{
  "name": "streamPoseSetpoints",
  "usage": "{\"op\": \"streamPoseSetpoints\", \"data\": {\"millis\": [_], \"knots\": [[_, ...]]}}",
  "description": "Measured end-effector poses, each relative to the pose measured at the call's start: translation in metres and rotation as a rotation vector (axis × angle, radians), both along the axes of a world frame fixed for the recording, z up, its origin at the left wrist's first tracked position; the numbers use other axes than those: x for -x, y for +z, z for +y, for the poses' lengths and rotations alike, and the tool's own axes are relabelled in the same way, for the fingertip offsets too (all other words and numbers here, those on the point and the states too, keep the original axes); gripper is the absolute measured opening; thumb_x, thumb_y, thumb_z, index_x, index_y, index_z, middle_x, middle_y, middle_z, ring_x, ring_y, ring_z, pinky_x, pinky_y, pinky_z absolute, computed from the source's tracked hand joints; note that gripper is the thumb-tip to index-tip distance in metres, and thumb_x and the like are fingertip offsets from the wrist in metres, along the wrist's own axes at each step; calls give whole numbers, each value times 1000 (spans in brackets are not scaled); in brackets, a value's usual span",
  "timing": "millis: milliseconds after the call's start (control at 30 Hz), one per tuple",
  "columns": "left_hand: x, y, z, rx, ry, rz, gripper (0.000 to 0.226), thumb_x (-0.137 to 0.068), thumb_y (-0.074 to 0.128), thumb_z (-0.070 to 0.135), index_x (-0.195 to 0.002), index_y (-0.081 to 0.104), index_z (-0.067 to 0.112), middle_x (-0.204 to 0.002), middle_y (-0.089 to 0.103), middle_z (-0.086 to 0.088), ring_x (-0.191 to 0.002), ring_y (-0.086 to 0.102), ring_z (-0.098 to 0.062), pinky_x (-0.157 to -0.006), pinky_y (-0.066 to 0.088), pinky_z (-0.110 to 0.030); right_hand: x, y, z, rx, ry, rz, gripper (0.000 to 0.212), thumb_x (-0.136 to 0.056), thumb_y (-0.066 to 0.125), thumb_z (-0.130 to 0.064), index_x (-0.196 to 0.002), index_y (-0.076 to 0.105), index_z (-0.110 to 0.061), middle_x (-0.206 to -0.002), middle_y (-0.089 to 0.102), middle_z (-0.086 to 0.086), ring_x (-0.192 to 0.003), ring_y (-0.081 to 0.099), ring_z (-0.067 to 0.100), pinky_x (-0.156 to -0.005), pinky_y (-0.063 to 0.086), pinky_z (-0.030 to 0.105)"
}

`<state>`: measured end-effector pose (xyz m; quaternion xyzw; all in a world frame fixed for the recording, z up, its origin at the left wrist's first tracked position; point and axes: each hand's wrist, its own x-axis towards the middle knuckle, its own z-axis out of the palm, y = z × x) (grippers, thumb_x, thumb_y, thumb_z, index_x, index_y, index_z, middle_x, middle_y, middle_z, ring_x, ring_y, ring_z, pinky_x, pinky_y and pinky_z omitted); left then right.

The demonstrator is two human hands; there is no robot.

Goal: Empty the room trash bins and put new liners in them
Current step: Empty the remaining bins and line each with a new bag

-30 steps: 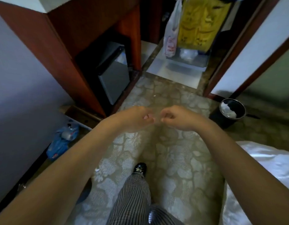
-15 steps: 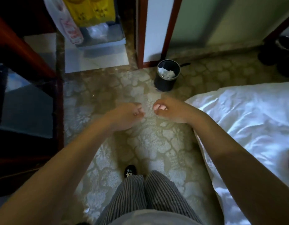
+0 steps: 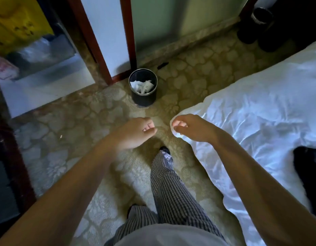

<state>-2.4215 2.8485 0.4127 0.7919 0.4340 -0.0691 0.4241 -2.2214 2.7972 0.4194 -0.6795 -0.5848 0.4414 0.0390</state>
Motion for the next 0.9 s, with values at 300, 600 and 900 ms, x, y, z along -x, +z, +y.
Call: {"op": "streamPoseSetpoints", "data": {"millis": [300,600,900], "knots": [[-86,-27,122,45,-25,12,30,-98,43,31,-112,60,10,-109,66,-3,-95,62,-13,-86,51,-32,-98,-19,117,58,-24,-5,23,-97,49,-17,-113,63,-7,-101,57,-3,-97,52,12,-78,37,19],[-102,-51,221,193,117,-28,30,-100,39,31,-80,54,13,-70,50,5,-65,47,-6,-64,37,-25,-102,-46,249,201,91,-12,29,-98,47,-21,-121,60,-8,-119,60,8,-111,56,22,-86,43,29],[-96,-73,341,272,183,46,29,-101,35,36,-80,47,21,-78,51,1,-76,50,-13,-76,41,-32,-83,-73,395,215,125,1,29,-100,44,-22,-124,56,-12,-121,58,7,-100,52,14,-78,42,26]]}}
